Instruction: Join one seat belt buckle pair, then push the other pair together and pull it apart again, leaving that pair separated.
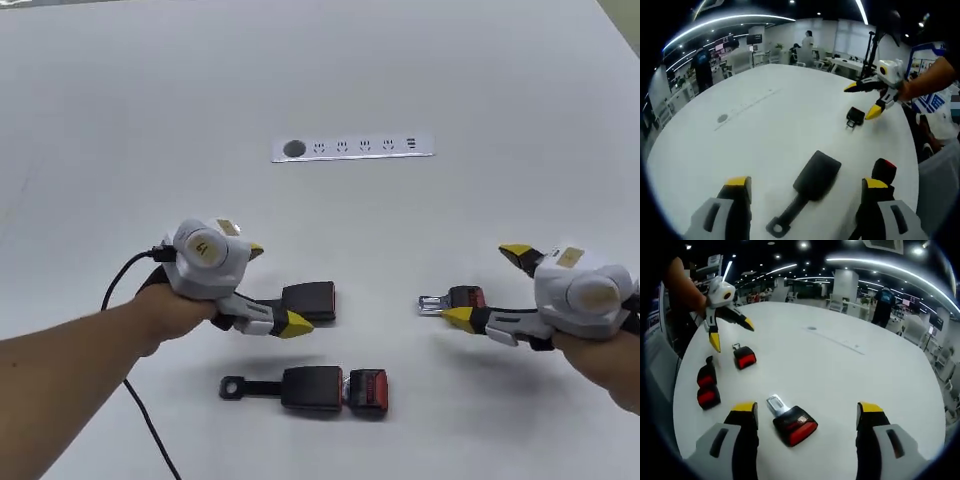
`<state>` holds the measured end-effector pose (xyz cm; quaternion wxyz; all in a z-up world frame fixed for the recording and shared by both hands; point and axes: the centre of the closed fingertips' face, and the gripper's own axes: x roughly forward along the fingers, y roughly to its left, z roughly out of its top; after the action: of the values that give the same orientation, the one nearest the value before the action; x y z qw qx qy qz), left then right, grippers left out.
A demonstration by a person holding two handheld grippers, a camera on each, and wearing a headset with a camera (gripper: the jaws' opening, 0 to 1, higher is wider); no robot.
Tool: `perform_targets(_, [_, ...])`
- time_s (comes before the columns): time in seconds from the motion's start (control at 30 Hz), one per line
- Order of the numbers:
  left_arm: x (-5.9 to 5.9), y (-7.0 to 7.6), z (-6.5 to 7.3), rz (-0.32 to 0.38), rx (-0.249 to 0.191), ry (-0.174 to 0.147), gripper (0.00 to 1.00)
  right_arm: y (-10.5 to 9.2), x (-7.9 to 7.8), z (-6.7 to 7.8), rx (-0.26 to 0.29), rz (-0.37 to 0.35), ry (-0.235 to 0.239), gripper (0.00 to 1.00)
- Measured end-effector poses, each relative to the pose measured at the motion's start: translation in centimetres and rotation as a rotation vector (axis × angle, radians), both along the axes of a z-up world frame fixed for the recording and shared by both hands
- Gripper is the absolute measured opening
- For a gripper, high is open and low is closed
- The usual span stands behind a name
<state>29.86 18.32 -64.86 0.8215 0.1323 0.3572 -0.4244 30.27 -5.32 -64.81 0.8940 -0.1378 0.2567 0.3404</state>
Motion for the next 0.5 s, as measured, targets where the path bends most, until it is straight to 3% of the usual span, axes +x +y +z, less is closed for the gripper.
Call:
perform_targets(0.1, [-0.3,0.4,0.5,0.032,-0.009,-0.006,0.95,0.1,-0.6,0.6,0.014,-0.040,-0.019,0.82])
perform_targets(0.27, [-0.8,1.2,1.3,0.117,-0.067,-0.019,0.98,0.7,-1.7,1.7,0.035,-0.078,-0.038,0.83])
perform_targets(0.5, [-2.8,1.6,2.4,0.165,-0.118,-0.035,1.00,1.1,-3.5,3.0,0.054,-0.125,-0.050,0.86])
